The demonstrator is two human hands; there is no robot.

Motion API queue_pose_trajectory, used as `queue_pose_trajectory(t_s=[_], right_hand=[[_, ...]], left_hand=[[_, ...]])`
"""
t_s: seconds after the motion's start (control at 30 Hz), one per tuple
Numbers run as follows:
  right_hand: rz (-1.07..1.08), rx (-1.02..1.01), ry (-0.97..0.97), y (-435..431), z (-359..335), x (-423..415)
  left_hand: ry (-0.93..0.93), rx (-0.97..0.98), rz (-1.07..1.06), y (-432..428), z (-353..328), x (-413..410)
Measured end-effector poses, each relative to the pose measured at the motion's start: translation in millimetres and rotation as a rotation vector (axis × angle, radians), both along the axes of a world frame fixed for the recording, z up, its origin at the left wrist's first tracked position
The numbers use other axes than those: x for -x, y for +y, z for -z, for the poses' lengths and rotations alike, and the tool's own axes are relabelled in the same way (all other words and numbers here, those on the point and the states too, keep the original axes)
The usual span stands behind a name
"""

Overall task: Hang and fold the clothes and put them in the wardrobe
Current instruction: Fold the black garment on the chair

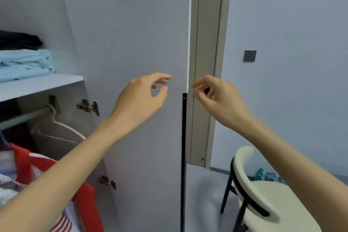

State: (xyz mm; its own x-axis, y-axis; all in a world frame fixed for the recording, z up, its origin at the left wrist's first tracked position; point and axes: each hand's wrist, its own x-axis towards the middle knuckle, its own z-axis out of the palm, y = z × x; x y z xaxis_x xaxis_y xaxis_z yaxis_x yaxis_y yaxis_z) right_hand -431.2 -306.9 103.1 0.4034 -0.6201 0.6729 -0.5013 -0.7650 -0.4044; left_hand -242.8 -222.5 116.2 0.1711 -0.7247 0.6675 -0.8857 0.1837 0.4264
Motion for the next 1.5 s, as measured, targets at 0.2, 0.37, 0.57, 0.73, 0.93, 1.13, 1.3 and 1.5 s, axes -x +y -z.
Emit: queue_pose_trajectory(t_s=[0.2, 0.37, 0.57, 0.73, 0.93, 1.13, 1.3, 1.5], right_hand=[[0.099, -0.136, 0.089, -16.3, 65.1, 140.6], [0.238, -0.296, 0.1, -24.4, 117.5, 245.8], [0.443, -0.451, 0.091, -33.0, 184.2, 351.5], [0.617, -0.593, 0.077, -46.9, 234.6, 427.5], [0.802, -0.759, 0.056, -77.5, 291.4, 507.9], [0.964, -0.962, 0.042, -89.1, 355.5, 582.8], [1.042, -1.091, 0.044, -95.5, 414.4, 637.5], [1.048, -1.227, 0.145, -120.0, 491.5, 701.6]], left_hand=[[0.066, -0.1, 0.105, -31.8, 58.3, 122.0], [0.119, -0.247, 0.188, -63.8, 103.2, 204.4], [0.1, -0.449, 0.341, -115.9, 168.6, 304.0], [0.098, -0.575, 0.492, -175.2, 229.2, 386.1], [0.068, -0.717, 0.665, -251.0, 298.2, 471.9], [-0.018, -0.887, 0.749, -308.8, 362.0, 551.3], [-0.042, -1.043, 0.813, -331.0, 417.3, 611.6], [-0.094, -1.196, 0.83, -345.5, 497.5, 682.7]])
